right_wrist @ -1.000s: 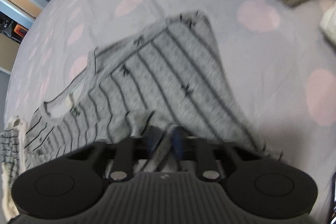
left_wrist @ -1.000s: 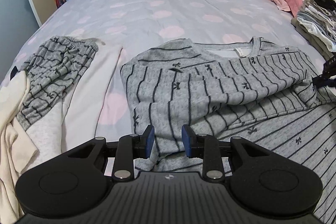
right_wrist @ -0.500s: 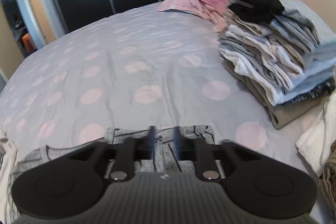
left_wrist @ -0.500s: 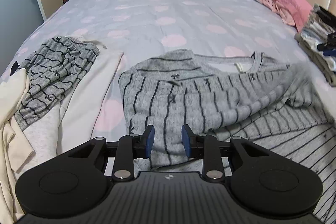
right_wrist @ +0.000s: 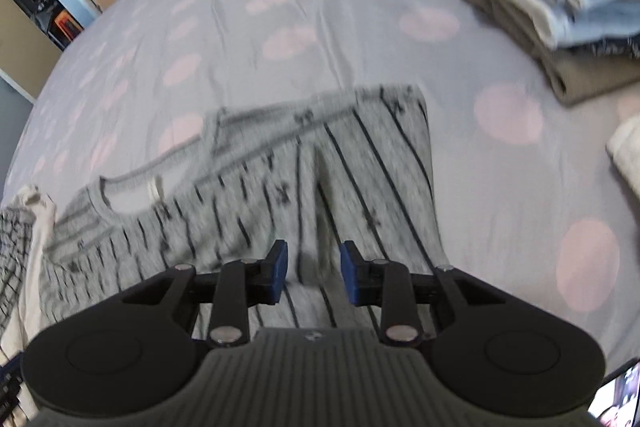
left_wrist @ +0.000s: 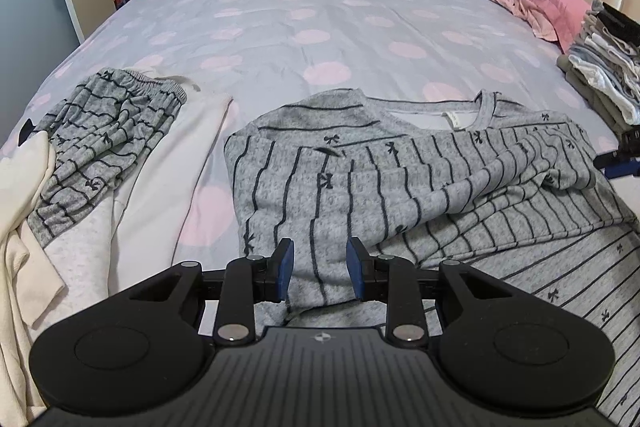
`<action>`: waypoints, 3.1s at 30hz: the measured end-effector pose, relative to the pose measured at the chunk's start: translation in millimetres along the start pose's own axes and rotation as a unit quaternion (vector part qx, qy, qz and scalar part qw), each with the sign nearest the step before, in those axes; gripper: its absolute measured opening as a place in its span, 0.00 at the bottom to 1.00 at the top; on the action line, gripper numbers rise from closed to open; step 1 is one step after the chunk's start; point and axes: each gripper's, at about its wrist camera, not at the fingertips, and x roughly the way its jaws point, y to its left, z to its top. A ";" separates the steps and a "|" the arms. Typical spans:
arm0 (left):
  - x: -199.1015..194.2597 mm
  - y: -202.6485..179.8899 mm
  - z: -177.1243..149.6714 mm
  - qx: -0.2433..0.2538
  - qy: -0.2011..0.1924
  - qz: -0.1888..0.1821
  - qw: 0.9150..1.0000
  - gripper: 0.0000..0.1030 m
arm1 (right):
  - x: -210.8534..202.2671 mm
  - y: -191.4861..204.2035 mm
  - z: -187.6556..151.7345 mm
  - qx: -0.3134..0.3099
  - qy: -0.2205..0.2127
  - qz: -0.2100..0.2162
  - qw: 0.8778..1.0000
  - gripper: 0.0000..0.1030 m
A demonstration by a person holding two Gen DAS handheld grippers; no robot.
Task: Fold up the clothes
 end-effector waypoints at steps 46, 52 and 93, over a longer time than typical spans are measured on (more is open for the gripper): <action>39.9 83.9 54.4 -0.111 0.034 -0.005 0.993 0.39 | -23.4 -11.7 17.2 0.010 0.001 -0.010 1.000 0.33; 85.5 109.8 67.3 -0.178 0.035 -0.022 0.983 0.39 | -0.9 -5.2 35.1 0.020 -0.018 -0.001 1.000 0.34; 69.7 118.7 77.8 -0.158 -0.034 -0.011 0.987 0.24 | 28.5 20.8 53.8 0.060 -0.057 -0.017 0.996 0.33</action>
